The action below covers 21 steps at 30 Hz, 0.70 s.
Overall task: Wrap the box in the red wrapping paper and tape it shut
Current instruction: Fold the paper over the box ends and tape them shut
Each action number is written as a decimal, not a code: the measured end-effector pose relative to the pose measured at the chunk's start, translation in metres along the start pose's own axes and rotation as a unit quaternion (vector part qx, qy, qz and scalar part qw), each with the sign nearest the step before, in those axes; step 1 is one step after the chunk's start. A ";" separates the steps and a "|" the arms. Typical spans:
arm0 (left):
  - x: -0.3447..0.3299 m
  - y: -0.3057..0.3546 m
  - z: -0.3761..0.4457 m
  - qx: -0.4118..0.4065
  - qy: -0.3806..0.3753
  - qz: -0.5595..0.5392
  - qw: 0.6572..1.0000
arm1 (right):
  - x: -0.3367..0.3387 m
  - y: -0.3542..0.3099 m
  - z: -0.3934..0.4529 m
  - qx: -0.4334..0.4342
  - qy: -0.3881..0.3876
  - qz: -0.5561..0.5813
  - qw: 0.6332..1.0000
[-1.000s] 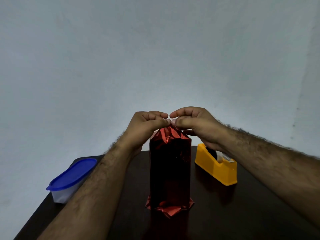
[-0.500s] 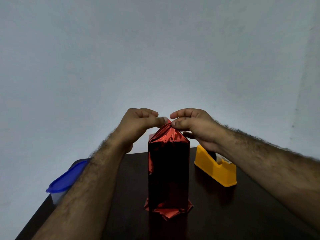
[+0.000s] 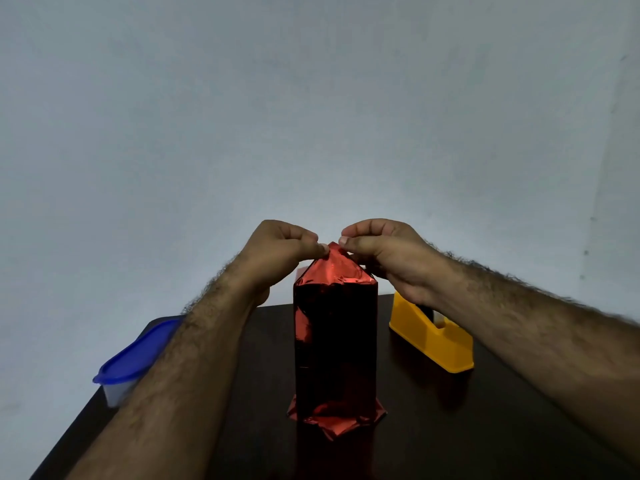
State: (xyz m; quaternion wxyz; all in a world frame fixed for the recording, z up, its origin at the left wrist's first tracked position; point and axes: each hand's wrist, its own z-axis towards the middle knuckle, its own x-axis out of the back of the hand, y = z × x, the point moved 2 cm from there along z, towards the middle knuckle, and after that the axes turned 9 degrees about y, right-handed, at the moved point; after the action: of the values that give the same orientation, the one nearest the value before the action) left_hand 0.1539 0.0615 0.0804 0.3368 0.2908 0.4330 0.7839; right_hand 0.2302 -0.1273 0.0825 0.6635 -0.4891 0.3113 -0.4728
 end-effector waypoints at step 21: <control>-0.026 -0.016 -0.010 0.013 0.043 0.003 0.999 | -0.005 0.027 0.024 -0.114 -0.009 -0.011 0.993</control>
State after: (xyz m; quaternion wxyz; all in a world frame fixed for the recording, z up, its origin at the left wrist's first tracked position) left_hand 0.1661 0.0427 0.0578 0.3113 0.2627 0.4566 0.7910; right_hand 0.2575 -0.1119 0.0648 0.6013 -0.5686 0.3522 -0.4372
